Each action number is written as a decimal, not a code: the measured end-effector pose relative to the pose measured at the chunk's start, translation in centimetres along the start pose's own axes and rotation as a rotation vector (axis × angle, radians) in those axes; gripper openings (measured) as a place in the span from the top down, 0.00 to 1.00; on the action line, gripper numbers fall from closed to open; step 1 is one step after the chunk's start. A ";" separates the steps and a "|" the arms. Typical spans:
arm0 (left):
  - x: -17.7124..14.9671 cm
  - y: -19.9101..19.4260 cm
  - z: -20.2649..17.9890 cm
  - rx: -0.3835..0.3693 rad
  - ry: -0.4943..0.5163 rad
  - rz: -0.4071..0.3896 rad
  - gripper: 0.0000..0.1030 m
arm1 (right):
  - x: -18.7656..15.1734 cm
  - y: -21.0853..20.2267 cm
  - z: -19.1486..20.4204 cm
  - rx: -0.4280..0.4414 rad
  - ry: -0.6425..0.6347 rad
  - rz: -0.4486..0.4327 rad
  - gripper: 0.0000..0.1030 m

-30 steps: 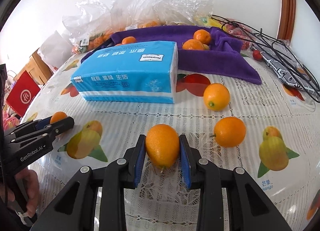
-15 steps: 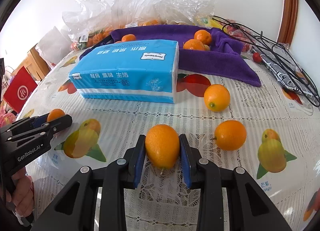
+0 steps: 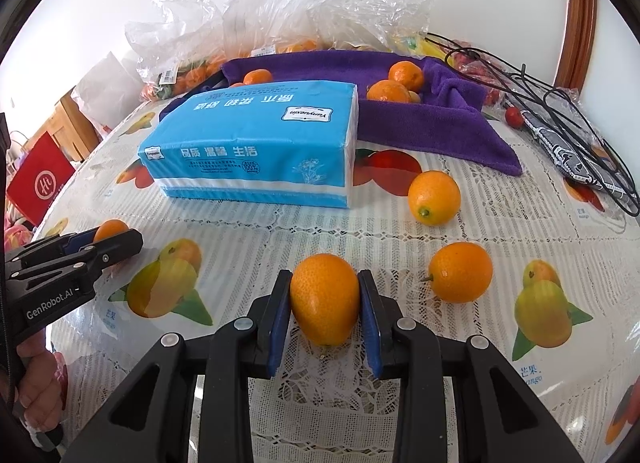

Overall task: Organize fruits
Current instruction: 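Carry both held oranges toward the purple towel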

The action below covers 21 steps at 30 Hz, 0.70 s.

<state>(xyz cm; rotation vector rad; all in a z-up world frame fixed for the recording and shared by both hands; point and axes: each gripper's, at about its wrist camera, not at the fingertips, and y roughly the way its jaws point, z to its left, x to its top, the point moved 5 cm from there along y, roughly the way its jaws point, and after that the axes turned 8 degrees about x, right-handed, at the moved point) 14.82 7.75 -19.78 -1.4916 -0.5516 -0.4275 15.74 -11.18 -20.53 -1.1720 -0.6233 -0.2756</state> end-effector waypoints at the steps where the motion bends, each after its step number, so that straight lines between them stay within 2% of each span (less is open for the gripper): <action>1: 0.1 -0.1 0.1 -0.008 -0.001 0.004 0.70 | 0.1 -0.2 0.1 0.012 0.001 -0.001 0.69; 6: 1.1 -1.6 0.2 -0.005 0.005 -0.016 0.70 | 1.5 -1.7 0.6 0.059 0.022 -0.032 0.69; 11: 3.0 -2.5 0.1 -0.027 0.000 -0.030 0.70 | 3.9 -3.7 1.2 0.036 -0.003 -0.091 0.69; 21: 6.8 -4.2 0.7 -0.024 0.000 -0.097 0.70 | 7.7 -5.2 1.1 0.002 -0.003 -0.147 0.69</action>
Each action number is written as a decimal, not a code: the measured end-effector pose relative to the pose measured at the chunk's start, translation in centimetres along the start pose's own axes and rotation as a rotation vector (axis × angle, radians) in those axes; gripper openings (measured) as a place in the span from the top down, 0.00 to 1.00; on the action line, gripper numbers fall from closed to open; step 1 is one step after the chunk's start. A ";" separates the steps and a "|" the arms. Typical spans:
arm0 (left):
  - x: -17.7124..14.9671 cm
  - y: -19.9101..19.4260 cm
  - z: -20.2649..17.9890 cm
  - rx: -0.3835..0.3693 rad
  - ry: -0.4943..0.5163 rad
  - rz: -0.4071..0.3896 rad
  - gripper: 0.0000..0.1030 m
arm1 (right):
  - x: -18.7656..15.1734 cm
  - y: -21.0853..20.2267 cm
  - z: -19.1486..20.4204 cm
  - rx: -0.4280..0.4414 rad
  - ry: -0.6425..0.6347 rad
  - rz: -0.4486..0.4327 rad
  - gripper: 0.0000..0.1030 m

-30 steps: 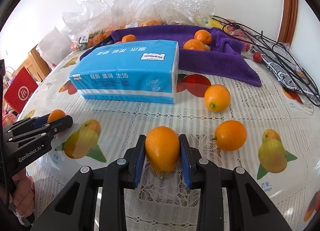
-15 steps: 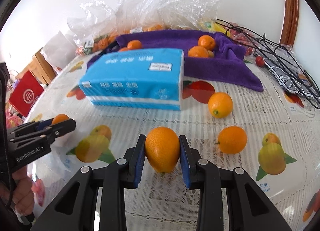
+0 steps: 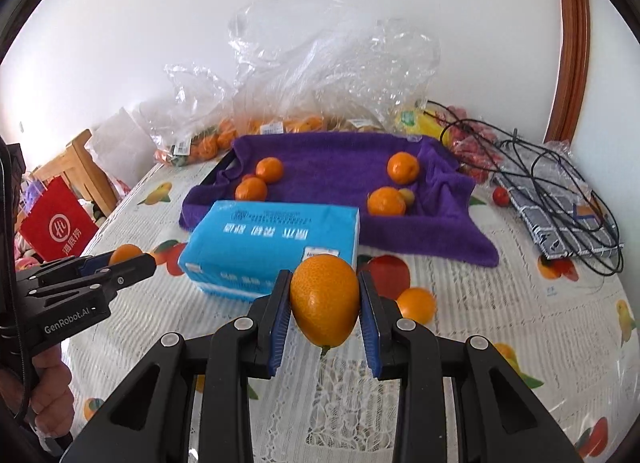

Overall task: Organize fruits
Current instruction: 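Carry both held oranges toward the purple towel, then lower both oranges onto the purple towel and open both grippers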

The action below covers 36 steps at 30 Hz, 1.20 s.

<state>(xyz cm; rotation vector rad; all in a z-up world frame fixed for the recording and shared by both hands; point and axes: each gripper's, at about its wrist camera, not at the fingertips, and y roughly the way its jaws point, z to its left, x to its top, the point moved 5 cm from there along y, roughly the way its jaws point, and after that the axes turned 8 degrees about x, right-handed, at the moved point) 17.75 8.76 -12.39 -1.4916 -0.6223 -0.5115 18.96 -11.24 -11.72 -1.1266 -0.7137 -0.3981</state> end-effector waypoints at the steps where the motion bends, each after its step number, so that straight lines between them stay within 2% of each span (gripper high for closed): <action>1: 0.2 0.0 0.2 0.002 -0.001 -0.004 0.70 | 0.2 -0.1 -0.1 -0.002 -0.002 -0.002 0.69; 11: 1.7 0.6 2.1 0.014 -0.044 0.007 0.70 | 3.4 0.4 -1.7 -0.033 0.004 -0.031 0.69; 24: 6.4 2.9 2.0 0.017 -0.059 0.004 0.70 | 7.6 4.4 -6.6 -0.057 0.033 -0.013 0.69; 31: 8.2 5.7 1.4 0.011 -0.067 0.015 0.70 | 8.3 7.9 -9.3 -0.068 0.044 0.020 0.69; 36: 9.0 8.1 1.0 -0.014 -0.074 0.041 0.70 | 7.6 10.5 -11.0 -0.069 0.082 0.071 0.69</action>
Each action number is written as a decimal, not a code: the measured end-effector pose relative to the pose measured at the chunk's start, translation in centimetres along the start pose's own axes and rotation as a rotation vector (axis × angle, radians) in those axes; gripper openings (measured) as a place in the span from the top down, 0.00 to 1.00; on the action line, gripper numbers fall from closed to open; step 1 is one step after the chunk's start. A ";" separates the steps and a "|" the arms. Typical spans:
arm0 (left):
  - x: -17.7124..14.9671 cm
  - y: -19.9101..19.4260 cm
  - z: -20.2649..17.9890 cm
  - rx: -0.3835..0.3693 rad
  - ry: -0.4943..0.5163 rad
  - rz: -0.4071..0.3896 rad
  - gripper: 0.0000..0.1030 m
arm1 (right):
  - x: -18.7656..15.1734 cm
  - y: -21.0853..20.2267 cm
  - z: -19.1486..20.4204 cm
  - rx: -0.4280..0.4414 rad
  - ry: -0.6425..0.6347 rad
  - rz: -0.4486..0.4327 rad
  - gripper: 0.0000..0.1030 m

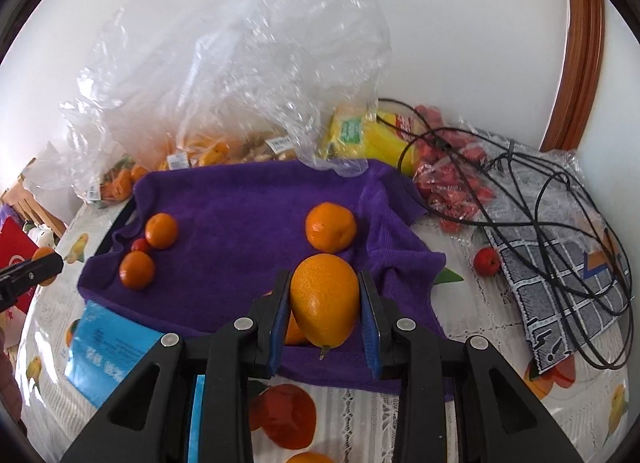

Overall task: Organize fruits
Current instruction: 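Lower both oranges onto the purple towel and open both grippers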

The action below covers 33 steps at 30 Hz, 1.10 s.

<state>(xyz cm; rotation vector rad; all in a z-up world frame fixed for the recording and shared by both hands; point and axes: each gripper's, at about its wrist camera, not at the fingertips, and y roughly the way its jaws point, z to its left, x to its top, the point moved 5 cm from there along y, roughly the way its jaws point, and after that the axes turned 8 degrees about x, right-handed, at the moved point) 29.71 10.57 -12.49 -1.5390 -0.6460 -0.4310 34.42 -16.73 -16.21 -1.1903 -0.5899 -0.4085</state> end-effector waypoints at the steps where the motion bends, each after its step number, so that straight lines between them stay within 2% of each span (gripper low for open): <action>1: 0.1 0.4 -0.2 -0.005 0.002 0.006 0.70 | -0.3 0.5 -0.1 0.010 0.008 0.013 0.69; 4: 0.5 1.5 -0.6 -0.008 0.007 0.012 0.70 | -0.7 1.4 -0.1 0.015 0.002 0.030 0.69; 7: 0.7 2.5 -0.4 0.023 0.005 0.014 0.70 | -1.0 1.9 -0.3 0.005 0.003 0.034 0.69; 11: 0.5 4.2 0.5 0.050 -0.015 0.055 0.70 | -1.1 2.0 -0.7 0.016 0.017 0.030 0.69; 21: 0.0 6.3 0.9 0.056 -0.031 0.088 0.70 | -1.4 2.4 -0.9 0.010 0.016 0.036 0.70; 33: -0.4 7.3 1.1 0.078 -0.038 0.110 0.70 | -1.9 -1.6 -0.9 -0.022 -0.023 -0.004 0.68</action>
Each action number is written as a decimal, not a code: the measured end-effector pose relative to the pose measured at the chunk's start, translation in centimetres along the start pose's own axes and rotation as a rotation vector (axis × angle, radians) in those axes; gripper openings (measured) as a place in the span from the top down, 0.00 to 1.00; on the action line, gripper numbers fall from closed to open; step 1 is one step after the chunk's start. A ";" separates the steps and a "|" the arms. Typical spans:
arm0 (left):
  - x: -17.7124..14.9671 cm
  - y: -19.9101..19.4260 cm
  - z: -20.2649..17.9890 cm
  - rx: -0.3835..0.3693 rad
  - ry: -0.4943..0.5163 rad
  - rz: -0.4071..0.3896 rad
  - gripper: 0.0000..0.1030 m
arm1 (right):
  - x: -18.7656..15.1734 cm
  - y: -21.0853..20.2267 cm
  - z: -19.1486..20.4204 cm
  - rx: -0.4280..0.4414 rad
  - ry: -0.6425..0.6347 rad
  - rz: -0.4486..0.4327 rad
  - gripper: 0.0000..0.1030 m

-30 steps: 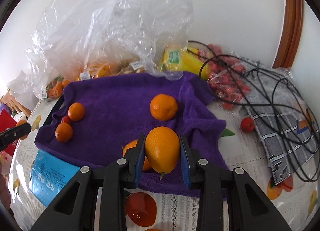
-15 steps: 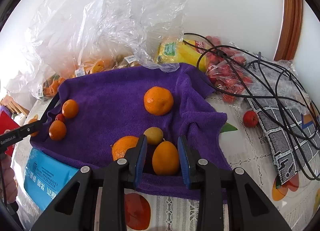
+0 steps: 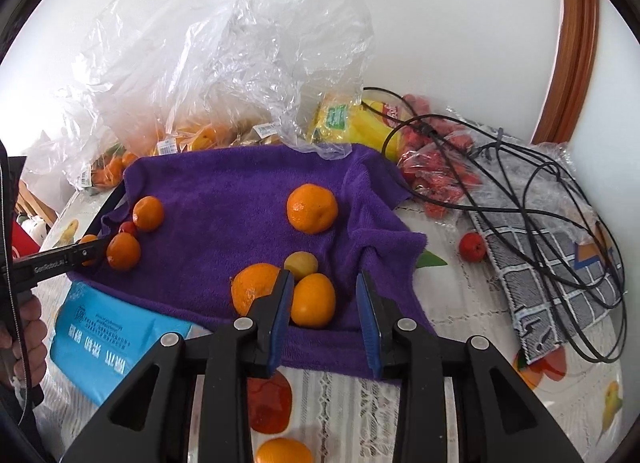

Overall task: Organize fruits
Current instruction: 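Lower both oranges onto the purple towel and open both grippers, then grasp another orange from the table with the right gripper and lift it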

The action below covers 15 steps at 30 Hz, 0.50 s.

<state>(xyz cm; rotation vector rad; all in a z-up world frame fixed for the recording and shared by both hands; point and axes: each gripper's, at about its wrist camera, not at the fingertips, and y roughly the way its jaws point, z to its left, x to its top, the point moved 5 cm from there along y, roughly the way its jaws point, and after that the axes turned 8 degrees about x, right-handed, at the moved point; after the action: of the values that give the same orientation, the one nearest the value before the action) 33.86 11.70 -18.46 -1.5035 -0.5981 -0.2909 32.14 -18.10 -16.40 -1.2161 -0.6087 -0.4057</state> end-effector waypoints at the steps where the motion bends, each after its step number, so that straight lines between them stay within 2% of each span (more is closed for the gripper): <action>1: 0.0 0.0 0.0 0.000 -0.002 0.003 0.69 | -0.3 -0.3 0.0 0.008 0.002 0.006 0.67; 4: 0.2 -0.4 -0.2 -0.004 -0.006 0.011 0.62 | -1.7 -0.9 0.3 0.022 -0.001 0.030 0.65; 6: 0.2 -1.1 -0.5 0.003 0.001 -0.005 0.50 | -2.8 -1.1 0.5 0.023 -0.019 0.051 0.64; 8: 0.2 -2.0 -0.7 0.008 0.011 -0.037 0.47 | -3.9 -1.3 0.5 0.023 -0.018 0.074 0.64; 15: -0.6 -4.7 -0.6 -0.012 0.003 -0.061 0.47 | -7.7 -1.4 1.8 0.085 -0.009 0.145 0.64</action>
<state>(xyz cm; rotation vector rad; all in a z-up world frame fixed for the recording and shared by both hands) 31.00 10.72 -14.82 -1.4978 -0.6409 -0.3443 24.92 -17.09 -19.82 -1.1728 -0.5367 -0.2503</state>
